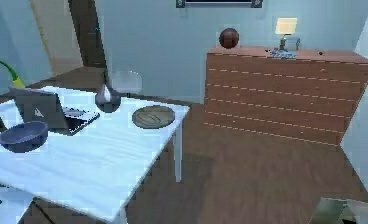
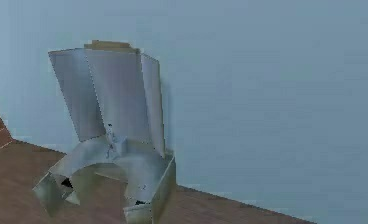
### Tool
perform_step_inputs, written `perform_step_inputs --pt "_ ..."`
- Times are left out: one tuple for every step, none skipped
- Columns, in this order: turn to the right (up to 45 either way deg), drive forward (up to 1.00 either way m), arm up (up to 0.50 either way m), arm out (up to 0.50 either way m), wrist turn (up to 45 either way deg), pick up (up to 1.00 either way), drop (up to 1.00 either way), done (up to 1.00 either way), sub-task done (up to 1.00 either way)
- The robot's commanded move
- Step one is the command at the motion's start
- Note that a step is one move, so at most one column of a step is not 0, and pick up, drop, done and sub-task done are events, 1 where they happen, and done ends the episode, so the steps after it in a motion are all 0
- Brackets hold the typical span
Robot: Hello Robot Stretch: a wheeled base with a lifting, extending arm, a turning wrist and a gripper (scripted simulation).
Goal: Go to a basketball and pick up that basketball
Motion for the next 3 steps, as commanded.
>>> perform_step_inputs --pt "27.0 0.00 0.00 0.00 0.0 0.00 0.00 0.00 0.00" --pt "0.0 0.85 0.00 0.00 0.0 0.00 0.00 0.00 0.00" --pt "-9.0 0.00 0.00 0.00 0.0 0.00 0.00 0.00 0.00"
